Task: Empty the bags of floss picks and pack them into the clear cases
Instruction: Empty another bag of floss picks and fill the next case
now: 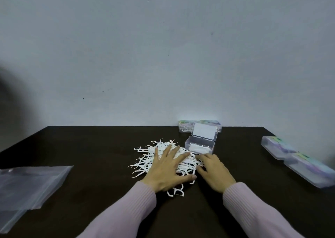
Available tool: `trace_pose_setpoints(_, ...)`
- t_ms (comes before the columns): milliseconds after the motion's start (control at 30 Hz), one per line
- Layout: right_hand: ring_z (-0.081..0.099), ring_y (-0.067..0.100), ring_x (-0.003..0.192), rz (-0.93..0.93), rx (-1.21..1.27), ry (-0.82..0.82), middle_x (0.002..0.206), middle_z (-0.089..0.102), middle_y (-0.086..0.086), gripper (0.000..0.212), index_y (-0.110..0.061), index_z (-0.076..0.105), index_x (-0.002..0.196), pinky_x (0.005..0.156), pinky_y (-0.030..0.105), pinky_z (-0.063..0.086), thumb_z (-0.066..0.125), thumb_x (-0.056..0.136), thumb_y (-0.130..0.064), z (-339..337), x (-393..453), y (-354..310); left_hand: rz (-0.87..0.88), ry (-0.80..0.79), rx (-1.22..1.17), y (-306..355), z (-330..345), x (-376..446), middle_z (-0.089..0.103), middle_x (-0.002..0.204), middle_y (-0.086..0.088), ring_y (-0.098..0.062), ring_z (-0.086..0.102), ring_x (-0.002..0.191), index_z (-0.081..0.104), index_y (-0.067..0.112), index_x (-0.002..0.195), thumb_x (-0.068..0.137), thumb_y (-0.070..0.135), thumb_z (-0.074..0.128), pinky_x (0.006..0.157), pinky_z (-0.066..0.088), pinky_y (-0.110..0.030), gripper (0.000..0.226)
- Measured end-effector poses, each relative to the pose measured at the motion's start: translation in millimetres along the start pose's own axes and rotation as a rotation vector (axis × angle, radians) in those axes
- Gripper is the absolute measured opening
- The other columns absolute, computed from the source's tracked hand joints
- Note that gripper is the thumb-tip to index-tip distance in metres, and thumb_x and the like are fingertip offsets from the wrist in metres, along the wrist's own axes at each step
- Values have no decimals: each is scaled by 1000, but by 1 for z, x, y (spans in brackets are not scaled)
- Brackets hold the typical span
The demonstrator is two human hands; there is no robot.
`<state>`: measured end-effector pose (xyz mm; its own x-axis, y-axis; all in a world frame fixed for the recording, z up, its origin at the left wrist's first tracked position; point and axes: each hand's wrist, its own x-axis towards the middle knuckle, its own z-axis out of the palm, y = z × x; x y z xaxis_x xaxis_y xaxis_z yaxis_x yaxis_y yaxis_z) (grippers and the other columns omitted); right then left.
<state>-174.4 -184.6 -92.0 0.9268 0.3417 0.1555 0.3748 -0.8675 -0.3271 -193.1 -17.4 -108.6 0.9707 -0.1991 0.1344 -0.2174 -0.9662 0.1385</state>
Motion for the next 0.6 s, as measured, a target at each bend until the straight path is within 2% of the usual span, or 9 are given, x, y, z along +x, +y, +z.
trace_pose_setpoints(267,37,12,128,-109,110,37,138,41,-2,42,-19,38,140,105,26,34,41,98,-25,21,16,-26,-59,61,-5,-33,-6,-8,14,156,10,-10,1,144,20,44,144,81,75,32,116,-8,-48,71)
trace_pose_setpoints(367,38,11,126,-163,122,64,135,45,-5,41,-22,41,138,102,25,34,42,98,-26,23,20,-36,-69,92,-36,-47,-10,-12,20,153,12,-6,5,143,25,46,141,73,80,25,115,-9,-47,77)
trace_pose_setpoints(467,45,8,118,-171,148,153,127,51,-8,33,-24,50,128,98,22,34,45,96,-27,23,26,-39,-46,105,-134,-53,-17,-15,24,151,14,-4,7,142,23,46,142,67,86,19,113,-16,-45,85)
trace_pose_setpoints(533,48,9,114,-158,198,206,123,54,-7,28,-26,54,122,98,23,38,48,94,-26,22,29,-38,-29,123,-227,-53,-24,-16,26,151,14,-3,11,142,20,45,143,74,82,20,112,-19,-42,78)
trace_pose_setpoints(600,47,9,116,-177,229,210,124,54,-6,28,-27,53,120,102,27,37,50,93,-25,21,33,-40,-20,168,-313,-56,-33,-16,30,150,12,-2,17,140,24,43,143,88,66,30,117,-11,-40,60)
